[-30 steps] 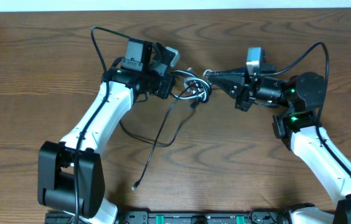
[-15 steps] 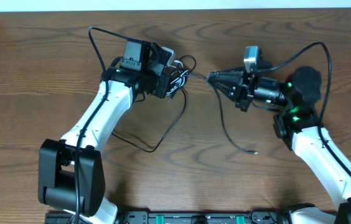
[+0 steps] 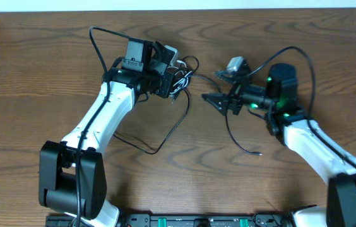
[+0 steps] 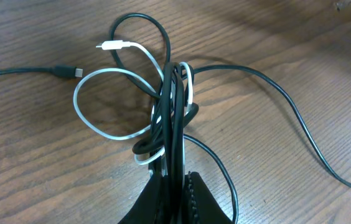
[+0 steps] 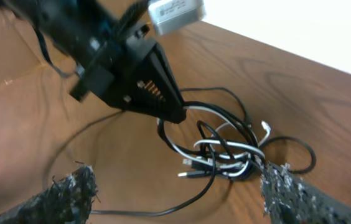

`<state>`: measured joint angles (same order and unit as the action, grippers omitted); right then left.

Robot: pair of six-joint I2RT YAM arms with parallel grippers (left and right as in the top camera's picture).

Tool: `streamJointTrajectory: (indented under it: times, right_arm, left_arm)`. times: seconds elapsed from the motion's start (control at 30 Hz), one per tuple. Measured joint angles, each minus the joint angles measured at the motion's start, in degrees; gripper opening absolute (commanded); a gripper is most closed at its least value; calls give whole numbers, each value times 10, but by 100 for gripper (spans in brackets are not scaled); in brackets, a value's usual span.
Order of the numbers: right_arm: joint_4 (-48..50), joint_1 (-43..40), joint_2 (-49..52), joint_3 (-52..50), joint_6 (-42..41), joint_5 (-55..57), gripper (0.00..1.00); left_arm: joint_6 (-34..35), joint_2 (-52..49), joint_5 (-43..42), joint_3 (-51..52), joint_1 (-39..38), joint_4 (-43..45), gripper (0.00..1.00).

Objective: Untangle cables

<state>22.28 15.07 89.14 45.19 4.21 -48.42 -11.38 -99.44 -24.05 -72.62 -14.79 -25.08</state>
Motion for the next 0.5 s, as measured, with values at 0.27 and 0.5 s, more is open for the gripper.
streamJointTrajectory:
  times: [0.27, 0.5]
  right_arm:
    - [88, 22, 119, 0, 40, 64, 86]
    - [209, 48, 201, 1, 44, 101, 85]
  left_arm:
    - [13, 0, 0, 0, 0, 6, 8]
    - [21, 0, 0, 0, 0, 13, 8]
